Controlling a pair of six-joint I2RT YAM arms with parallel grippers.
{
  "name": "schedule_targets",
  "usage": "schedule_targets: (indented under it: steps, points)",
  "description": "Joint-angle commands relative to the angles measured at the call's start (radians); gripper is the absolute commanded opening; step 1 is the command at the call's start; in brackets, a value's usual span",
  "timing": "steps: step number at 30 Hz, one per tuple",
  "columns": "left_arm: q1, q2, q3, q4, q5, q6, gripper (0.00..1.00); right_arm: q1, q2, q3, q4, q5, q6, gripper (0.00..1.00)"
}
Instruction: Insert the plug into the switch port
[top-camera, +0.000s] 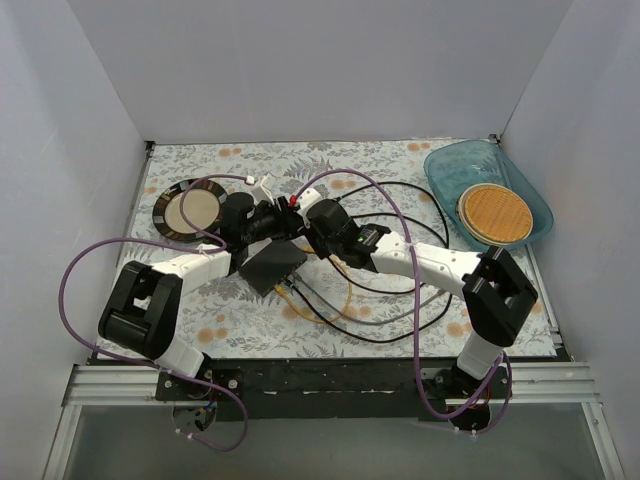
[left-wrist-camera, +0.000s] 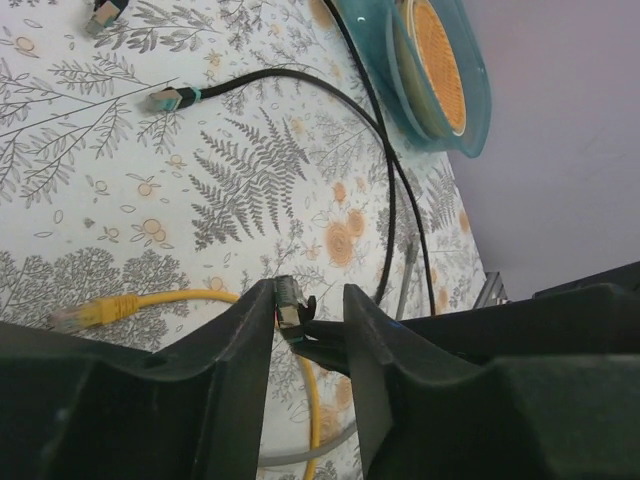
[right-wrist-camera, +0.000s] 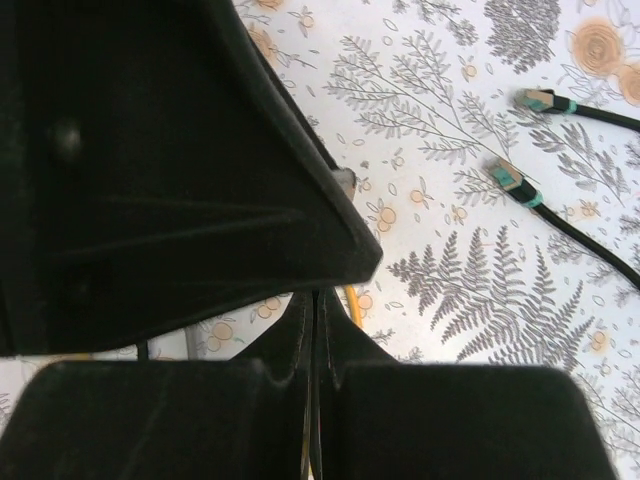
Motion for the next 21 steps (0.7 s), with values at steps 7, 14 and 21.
schedule_targets:
  steps: [7,14,21]
  points:
    - [-0.029,0.024,0.046,0.028,0.023,0.004,0.00,-0.001,-0.070,0.021,0.066,0.015,0.027,0.01]
    - [-0.029,0.021,0.034,0.041,0.014,-0.005,0.00,-0.022,-0.113,-0.015,0.082,0.018,0.053,0.29]
    - [-0.029,0.011,0.015,0.080,0.020,-0.032,0.00,-0.073,-0.228,-0.156,0.231,-0.058,0.112,0.68]
